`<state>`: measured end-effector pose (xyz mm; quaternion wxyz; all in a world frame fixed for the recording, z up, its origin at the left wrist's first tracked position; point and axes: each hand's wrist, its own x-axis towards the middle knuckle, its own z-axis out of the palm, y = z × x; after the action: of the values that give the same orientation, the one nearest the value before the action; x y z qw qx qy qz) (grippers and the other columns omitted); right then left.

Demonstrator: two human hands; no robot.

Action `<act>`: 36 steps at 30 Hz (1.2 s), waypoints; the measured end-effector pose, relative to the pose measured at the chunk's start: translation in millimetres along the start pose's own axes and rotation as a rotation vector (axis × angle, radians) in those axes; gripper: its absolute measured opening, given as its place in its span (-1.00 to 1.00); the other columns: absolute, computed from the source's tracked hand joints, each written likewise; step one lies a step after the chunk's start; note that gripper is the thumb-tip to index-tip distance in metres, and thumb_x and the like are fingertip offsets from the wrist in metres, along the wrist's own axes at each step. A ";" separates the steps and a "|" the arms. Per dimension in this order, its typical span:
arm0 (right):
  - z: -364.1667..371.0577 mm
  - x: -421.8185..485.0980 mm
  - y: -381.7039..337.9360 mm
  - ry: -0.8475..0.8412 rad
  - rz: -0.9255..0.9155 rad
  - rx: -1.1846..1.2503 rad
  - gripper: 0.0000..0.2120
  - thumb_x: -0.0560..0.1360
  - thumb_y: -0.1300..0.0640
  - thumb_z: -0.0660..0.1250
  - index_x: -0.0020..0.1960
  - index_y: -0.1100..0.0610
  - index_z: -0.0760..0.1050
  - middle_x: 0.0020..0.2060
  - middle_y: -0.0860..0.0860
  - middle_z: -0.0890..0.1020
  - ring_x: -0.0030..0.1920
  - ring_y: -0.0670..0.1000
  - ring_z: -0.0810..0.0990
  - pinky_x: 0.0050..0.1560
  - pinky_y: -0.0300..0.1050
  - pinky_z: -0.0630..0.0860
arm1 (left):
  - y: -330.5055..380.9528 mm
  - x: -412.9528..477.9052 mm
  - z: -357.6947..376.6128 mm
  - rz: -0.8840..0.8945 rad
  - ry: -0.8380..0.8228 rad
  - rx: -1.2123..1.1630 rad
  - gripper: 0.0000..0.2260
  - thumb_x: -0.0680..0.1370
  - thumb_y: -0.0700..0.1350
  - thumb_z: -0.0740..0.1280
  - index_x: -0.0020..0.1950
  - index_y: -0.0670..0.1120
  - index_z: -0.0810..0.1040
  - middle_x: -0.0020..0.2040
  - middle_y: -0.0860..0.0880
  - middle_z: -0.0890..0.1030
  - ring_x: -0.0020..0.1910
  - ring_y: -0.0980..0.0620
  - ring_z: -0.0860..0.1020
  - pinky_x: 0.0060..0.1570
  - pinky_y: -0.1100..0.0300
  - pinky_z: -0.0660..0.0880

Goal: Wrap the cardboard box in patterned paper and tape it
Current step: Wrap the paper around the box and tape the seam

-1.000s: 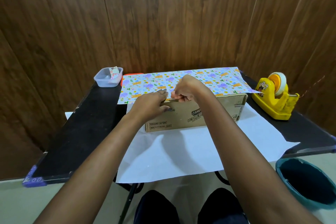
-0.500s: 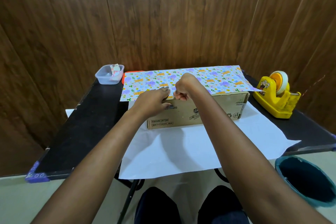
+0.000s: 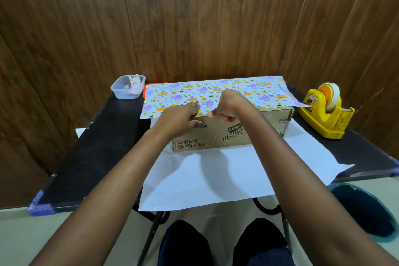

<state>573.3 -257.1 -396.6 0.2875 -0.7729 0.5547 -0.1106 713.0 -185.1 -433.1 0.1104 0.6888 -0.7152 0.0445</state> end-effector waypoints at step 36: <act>-19.8 -0.2 67.8 0.106 -0.401 -0.308 -0.40 0.35 -0.01 0.49 0.35 -0.03 0.40 0.25 -0.04 0.39 0.31 0.01 0.28 0.27 -0.02 0.28 | -19.6 122.3 -21.1 -0.119 -0.164 -0.156 -0.47 0.60 0.05 0.21 0.50 -0.13 0.21 0.48 -0.13 0.25 0.45 -0.07 0.23 0.37 0.14 0.20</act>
<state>509.6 -278.2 -419.0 0.1094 -0.8953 0.4148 -0.1201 731.2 -300.8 -387.5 0.1072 0.7206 -0.6810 -0.0743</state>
